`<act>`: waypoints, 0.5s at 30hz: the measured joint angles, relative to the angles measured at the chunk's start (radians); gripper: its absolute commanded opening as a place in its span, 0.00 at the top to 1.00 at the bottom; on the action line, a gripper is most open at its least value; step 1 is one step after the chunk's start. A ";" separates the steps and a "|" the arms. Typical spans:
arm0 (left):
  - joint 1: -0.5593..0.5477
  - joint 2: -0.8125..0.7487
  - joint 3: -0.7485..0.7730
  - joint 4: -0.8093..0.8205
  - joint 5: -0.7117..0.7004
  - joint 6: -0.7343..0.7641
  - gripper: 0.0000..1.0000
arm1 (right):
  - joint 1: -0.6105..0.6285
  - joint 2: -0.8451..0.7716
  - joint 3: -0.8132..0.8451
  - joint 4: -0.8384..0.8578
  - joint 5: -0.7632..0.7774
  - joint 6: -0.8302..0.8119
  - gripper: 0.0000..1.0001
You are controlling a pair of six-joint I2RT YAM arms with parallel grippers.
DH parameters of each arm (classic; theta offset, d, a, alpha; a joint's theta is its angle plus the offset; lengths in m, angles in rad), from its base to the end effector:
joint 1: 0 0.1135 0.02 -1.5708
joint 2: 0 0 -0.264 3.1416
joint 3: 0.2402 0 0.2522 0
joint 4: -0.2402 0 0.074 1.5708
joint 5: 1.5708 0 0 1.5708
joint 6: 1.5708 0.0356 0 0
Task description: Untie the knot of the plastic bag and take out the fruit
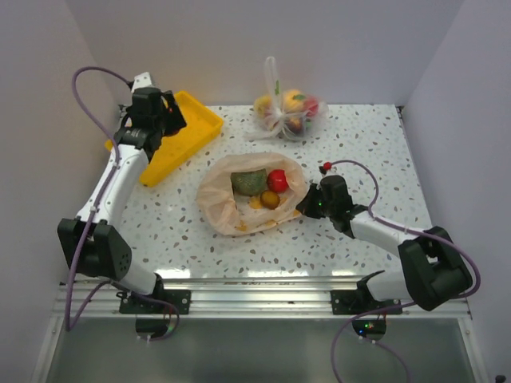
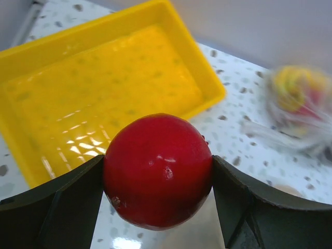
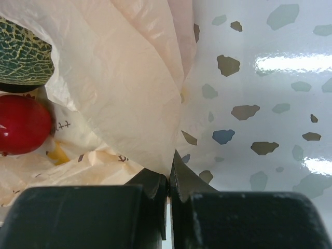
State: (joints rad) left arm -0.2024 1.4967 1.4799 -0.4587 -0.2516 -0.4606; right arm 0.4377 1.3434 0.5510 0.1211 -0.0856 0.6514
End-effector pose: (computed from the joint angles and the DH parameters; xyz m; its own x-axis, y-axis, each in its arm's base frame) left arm 0.3376 -0.0602 0.3830 -0.3919 -0.3590 -0.8471 -0.2191 0.9306 -0.2931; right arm 0.2350 0.1133 0.1703 -0.7408 0.3203 -0.5904 -0.0425 0.8549 0.5170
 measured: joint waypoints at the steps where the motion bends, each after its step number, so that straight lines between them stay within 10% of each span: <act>1: 0.047 0.016 -0.011 0.003 -0.012 0.000 0.39 | 0.000 0.000 0.000 -0.001 0.000 -0.003 1.00; 11: 0.308 0.342 0.000 0.101 -0.044 -0.058 0.32 | 0.000 0.000 0.000 0.000 0.004 -0.024 1.00; 15: 0.343 0.440 0.022 0.098 -0.032 -0.077 0.12 | 0.000 0.000 0.000 0.001 0.004 -0.027 1.00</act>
State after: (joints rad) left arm 0.1406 1.9366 1.5017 -0.3611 -0.2832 -0.5373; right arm 0.4377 1.3437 0.5510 0.1219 -0.0818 0.6247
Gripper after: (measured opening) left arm 0.819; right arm 0.011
